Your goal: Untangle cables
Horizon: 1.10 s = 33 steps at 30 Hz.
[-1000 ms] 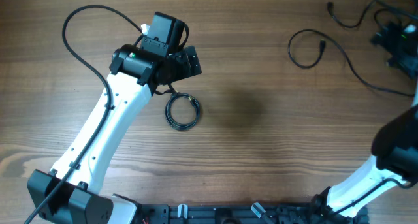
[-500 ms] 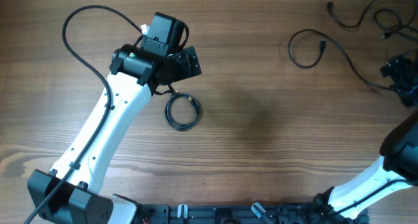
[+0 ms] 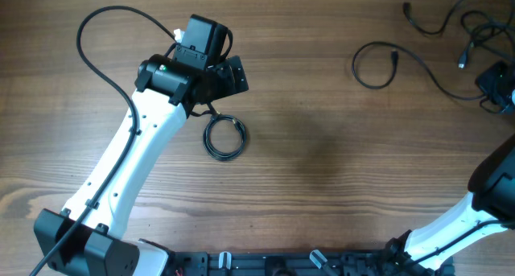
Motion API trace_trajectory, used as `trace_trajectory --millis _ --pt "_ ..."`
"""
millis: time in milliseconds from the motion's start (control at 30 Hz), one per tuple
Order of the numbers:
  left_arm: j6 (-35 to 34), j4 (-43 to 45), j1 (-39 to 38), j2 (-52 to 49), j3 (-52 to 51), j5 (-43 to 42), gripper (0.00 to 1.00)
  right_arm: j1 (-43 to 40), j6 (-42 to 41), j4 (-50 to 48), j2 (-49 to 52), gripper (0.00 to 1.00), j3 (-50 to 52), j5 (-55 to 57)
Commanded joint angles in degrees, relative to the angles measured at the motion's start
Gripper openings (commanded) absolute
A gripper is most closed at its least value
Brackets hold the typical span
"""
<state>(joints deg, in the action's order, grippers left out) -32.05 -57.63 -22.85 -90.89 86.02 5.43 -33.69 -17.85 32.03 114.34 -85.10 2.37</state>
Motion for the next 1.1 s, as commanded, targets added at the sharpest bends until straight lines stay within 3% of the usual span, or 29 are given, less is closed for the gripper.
trace_trajectory --millis 0,167,300,400,433,700,867,1067 --pt "-0.2 0.2 0.2 -0.4 0.4 -0.5 1.0 0.2 -1.3 0.2 0.6 0.04 -1.2 5.2" --pt "-0.1 0.2 0.2 -0.4 0.4 -0.5 1.0 -0.3 -8.8 5.3 0.6 0.04 -1.2 23.6" --pt "-0.1 0.2 0.2 -0.4 0.4 -0.5 1.0 -0.7 -5.1 2.4 0.6 0.08 -1.2 12.7" --pt "-0.1 0.2 0.2 -0.4 0.4 -0.5 1.0 -0.6 -4.8 1.5 0.6 0.82 -1.2 4.7" --pt "-0.1 0.2 0.2 -0.4 0.4 -0.5 1.0 -0.6 -4.3 1.6 0.6 0.98 -1.2 3.1" --pt "-0.1 0.2 0.2 -0.4 0.4 -0.5 1.0 -0.6 -9.3 11.5 -12.8 1.0 -1.2 -4.0" --pt "-0.2 0.2 0.2 -0.4 0.4 -0.5 1.0 1.1 -9.1 22.5 -15.4 0.99 1.5 -18.3" --pt "-0.2 0.2 0.2 -0.4 0.4 -0.5 1.0 15.6 -1.4 9.7 -15.3 0.98 14.4 -22.1"
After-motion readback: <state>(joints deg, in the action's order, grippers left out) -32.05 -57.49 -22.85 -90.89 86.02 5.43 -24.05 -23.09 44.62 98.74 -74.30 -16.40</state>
